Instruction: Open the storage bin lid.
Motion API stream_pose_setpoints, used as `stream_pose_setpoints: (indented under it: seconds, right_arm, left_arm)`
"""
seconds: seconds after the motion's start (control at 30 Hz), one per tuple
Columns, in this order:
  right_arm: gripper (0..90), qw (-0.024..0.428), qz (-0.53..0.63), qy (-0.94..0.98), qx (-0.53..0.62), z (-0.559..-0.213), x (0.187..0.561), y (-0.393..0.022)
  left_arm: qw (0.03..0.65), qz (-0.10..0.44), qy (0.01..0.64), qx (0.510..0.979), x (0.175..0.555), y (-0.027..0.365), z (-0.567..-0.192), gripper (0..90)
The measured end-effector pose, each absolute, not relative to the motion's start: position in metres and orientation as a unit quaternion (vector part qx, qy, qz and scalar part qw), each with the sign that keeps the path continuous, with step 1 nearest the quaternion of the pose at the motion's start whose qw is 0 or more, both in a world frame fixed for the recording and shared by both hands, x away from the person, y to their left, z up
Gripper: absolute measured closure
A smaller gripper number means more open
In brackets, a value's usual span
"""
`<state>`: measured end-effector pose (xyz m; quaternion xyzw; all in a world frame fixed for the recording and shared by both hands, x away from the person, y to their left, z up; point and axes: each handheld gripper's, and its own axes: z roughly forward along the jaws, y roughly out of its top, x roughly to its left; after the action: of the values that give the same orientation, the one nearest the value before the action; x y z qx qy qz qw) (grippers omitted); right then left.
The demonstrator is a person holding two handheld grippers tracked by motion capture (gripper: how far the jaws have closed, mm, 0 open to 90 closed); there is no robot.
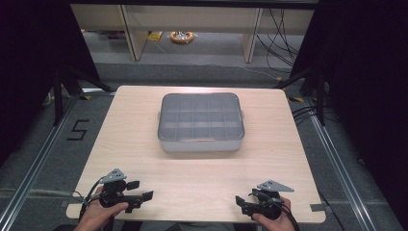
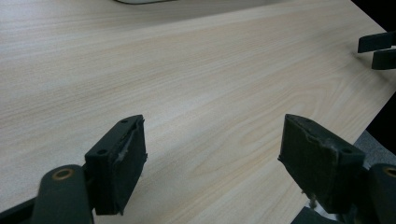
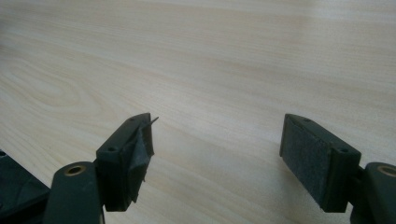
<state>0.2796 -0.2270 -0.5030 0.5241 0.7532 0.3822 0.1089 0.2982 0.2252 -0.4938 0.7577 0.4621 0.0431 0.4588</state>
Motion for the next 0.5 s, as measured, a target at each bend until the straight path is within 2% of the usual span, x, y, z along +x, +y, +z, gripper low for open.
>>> stream_pose_setpoints:
  seconds: [0.37, 0.4, 0.43, 0.5]
  right_arm:
    - [26.3, 0.104, 0.384, 0.743, 0.539, -0.5009, 0.2784, -0.2281]
    - [26.3, 0.116, 0.384, 0.749, 0.527, -0.5017, 0.2801, -0.2299]
    - [26.3, 0.097, 0.386, 0.738, 0.545, -0.5009, 0.2780, -0.2273]
    - [26.3, 0.100, 0.394, 0.743, 0.532, -0.5029, 0.2806, -0.2297]
  left_arm:
    - [0.464, 0.047, 0.468, 0.751, 0.2982, 0.2254, -0.4931, 21.1]
    - [0.465, 0.046, 0.468, 0.750, 0.2982, 0.2251, -0.4931, 20.9]
    - [0.464, 0.047, 0.469, 0.750, 0.2982, 0.2251, -0.4931, 20.7]
    - [0.466, 0.050, 0.471, 0.748, 0.2984, 0.2249, -0.4938, 20.4]
